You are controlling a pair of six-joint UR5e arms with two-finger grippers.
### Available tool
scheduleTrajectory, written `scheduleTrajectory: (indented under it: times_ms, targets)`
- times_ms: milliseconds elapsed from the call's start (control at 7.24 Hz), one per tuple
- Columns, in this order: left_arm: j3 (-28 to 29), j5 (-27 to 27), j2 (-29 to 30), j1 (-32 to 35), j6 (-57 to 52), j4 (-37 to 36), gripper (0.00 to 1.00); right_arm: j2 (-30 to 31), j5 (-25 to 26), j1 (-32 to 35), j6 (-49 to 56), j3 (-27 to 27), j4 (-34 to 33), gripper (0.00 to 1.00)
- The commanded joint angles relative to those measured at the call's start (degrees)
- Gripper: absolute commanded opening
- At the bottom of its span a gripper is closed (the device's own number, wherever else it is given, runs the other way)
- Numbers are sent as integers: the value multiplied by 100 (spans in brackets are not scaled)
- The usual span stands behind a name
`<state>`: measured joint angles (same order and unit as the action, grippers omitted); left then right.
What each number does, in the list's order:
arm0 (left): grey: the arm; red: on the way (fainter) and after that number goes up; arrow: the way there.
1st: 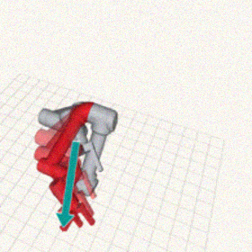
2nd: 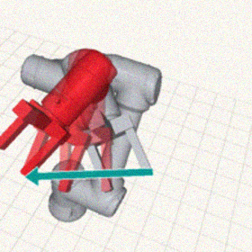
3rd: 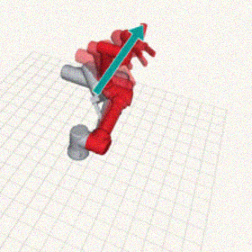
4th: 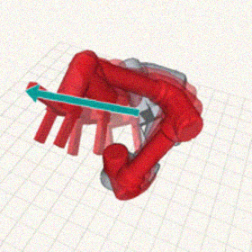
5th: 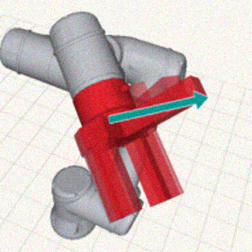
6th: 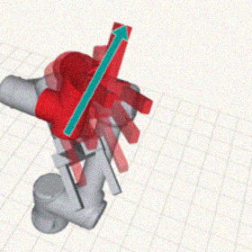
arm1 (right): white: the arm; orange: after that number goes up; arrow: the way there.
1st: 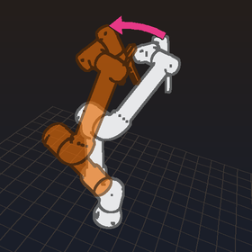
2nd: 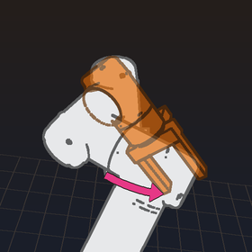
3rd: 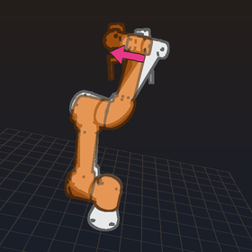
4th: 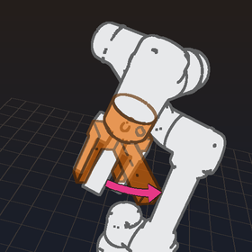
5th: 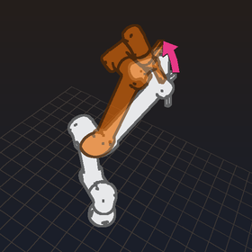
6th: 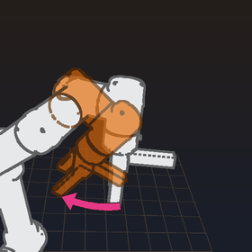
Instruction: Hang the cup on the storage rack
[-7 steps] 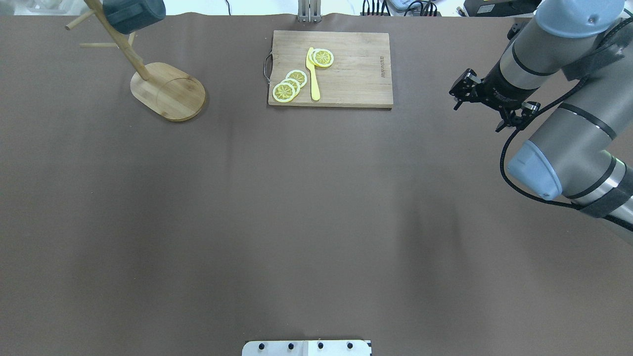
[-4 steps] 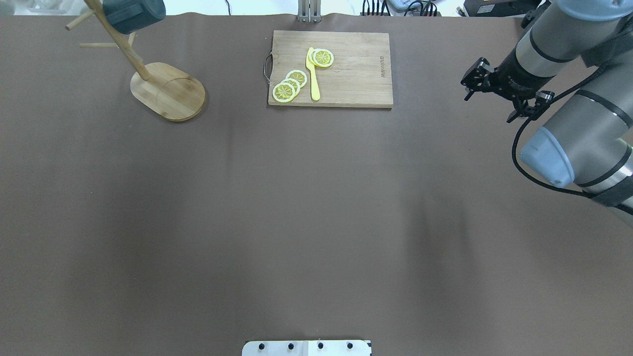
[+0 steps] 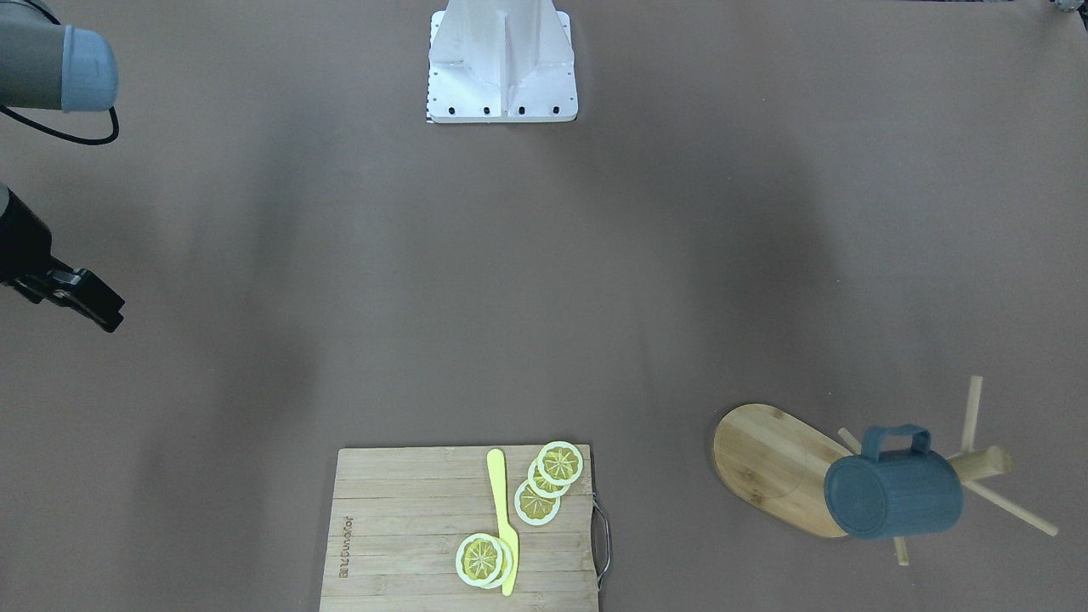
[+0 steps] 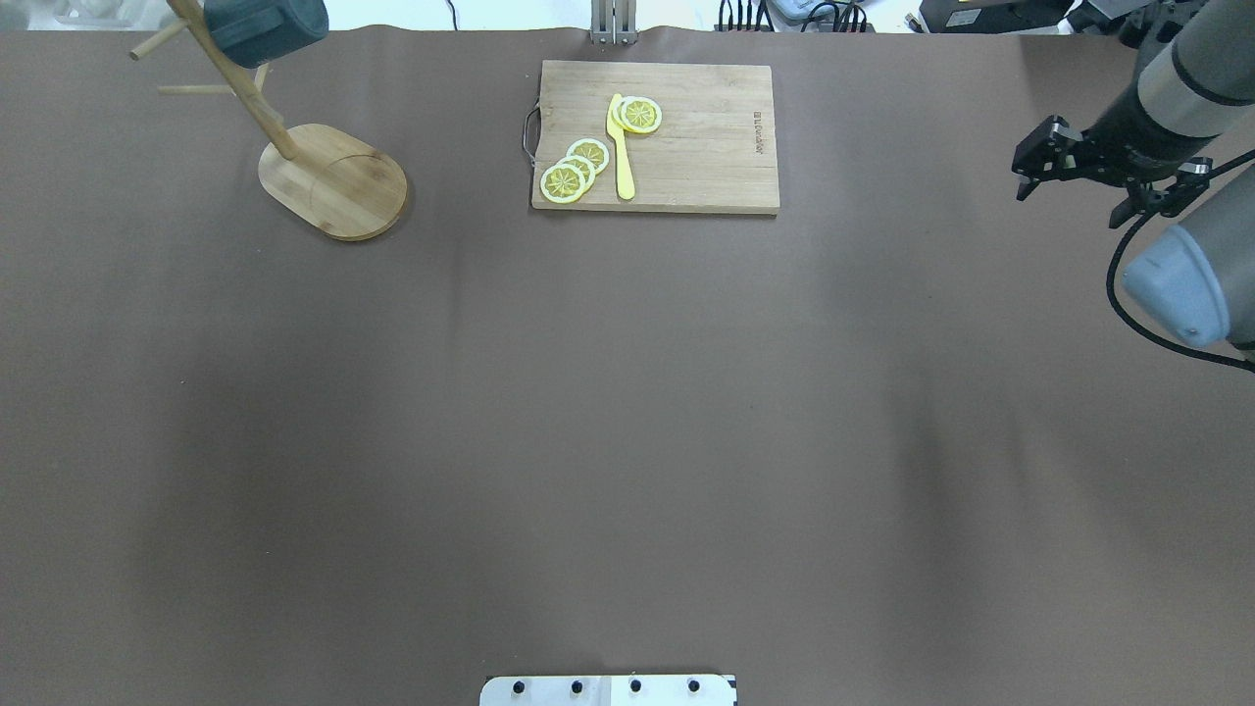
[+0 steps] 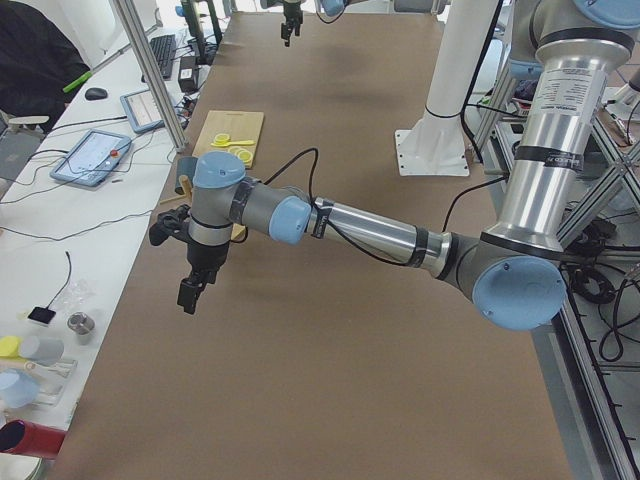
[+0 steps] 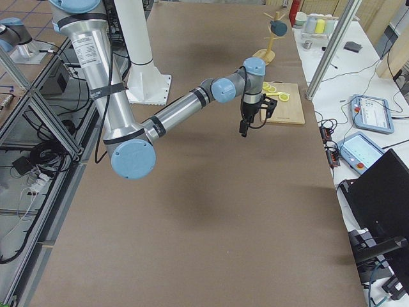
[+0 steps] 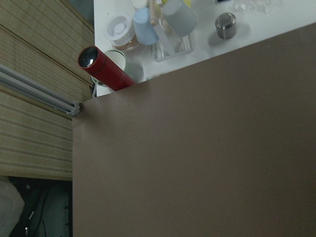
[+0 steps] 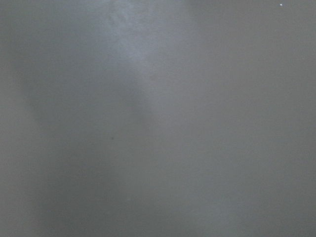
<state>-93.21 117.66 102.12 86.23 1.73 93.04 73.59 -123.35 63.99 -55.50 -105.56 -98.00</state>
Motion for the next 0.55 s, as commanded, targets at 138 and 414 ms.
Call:
scheduleTrajectory:
  times_ms: [138, 414]
  targets:
    - [197, 732, -34, -160, 12, -286, 99, 638, -828, 1164, 2631, 516, 9, 100]
    - [285, 889, -8, -160, 12, -321, 99, 709, -1059, 1895, 3839, 1044, 9, 100]
